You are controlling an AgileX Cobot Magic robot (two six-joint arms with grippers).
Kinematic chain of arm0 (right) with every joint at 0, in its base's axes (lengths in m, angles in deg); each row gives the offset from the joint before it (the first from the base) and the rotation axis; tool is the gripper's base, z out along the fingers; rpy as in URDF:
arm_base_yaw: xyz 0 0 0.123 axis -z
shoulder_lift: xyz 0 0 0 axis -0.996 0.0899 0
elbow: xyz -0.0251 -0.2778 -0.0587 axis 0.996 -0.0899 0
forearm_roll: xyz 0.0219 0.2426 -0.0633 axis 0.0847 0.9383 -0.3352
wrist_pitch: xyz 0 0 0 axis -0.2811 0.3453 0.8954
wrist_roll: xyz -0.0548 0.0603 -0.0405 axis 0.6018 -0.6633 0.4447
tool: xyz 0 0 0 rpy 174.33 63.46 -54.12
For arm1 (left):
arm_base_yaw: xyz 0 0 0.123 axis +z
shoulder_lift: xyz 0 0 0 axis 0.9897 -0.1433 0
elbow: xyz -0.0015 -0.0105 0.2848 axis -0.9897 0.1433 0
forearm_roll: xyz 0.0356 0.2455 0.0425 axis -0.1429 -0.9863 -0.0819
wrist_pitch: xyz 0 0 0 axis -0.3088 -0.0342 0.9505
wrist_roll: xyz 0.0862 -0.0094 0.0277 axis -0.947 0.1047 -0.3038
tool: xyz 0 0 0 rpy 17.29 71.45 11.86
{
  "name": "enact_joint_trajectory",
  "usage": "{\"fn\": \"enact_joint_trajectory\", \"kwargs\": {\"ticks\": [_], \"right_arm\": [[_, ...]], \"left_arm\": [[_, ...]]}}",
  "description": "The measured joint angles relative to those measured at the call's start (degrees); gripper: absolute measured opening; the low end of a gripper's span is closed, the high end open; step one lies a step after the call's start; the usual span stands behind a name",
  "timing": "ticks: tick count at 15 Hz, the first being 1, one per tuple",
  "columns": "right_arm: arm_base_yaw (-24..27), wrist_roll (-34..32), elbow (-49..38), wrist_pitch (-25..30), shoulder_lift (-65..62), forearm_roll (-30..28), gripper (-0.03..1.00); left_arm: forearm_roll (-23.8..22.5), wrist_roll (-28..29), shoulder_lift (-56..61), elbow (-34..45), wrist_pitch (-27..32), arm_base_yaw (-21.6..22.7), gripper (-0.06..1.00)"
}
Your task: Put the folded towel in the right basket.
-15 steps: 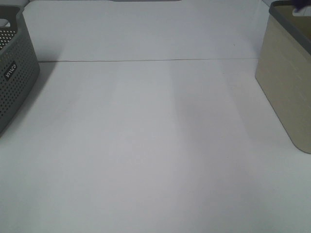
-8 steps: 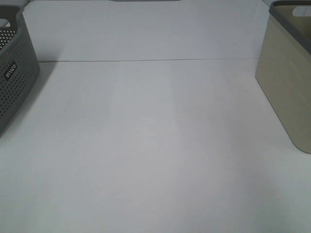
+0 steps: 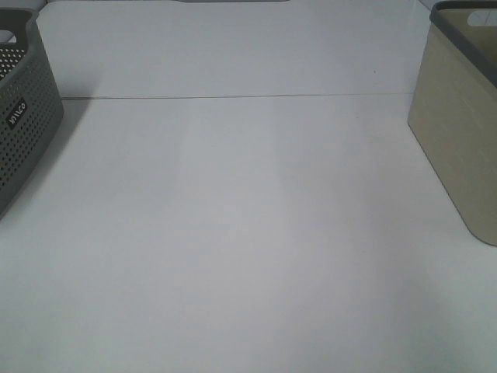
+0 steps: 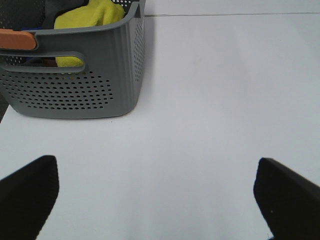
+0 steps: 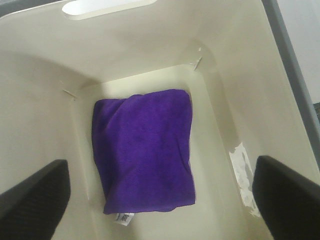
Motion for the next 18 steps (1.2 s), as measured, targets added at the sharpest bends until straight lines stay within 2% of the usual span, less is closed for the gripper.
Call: {"fn": "enact_joint_trajectory", "kwargs": {"ticks": [1, 2, 3, 5, 7, 9, 12, 15, 16, 17, 18], "right_arm": [[0.0, 0.7, -0.3, 0.1, -1.0, 1.0, 0.96], [-1.2, 2.1, -0.7, -0.1, -5.2, 5.4, 0.96], [-3.3, 2.4, -1.3, -0.1, -8.5, 6.7, 0.96], [-9.0, 1.9, -1.5, -0.2, -14.3, 6.0, 0.96], [-12.1, -0.3, -4.6, -0.3, -19.1, 4.2, 0.96], [-14.7, -2.5, -15.7, -0.6, -29.6, 3.4, 0.96], [-18.5, -4.2, -38.2, -0.5, -52.9, 4.7, 0.96], [-18.7, -4.1, -54.3, -0.4, -76.0, 6.0, 0.96], [-18.7, -4.1, -56.7, -0.4, -80.2, 6.0, 0.96], [-18.7, -3.2, -65.0, 0.0, -93.8, 5.8, 0.96], [-18.7, -1.9, -68.6, 0.1, -98.9, 5.1, 0.96]], "left_arm": [[0.0, 0.0, 0.0, 0.0, 0.0, 0.0, 0.99], [0.0, 0.0, 0.0, 0.0, 0.0, 0.0, 0.99], [0.0, 0.0, 0.0, 0.0, 0.0, 0.0, 0.99], [0.0, 0.0, 0.0, 0.0, 0.0, 0.0, 0.99], [0.0, 0.0, 0.0, 0.0, 0.0, 0.0, 0.99], [0.0, 0.0, 0.0, 0.0, 0.0, 0.0, 0.99], [0.0, 0.0, 0.0, 0.0, 0.0, 0.0, 0.99], [0.0, 0.0, 0.0, 0.0, 0.0, 0.0, 0.99], [0.0, 0.0, 0.0, 0.0, 0.0, 0.0, 0.99], [0.0, 0.0, 0.0, 0.0, 0.0, 0.0, 0.99], [0.0, 0.0, 0.0, 0.0, 0.0, 0.0, 0.99]]}}
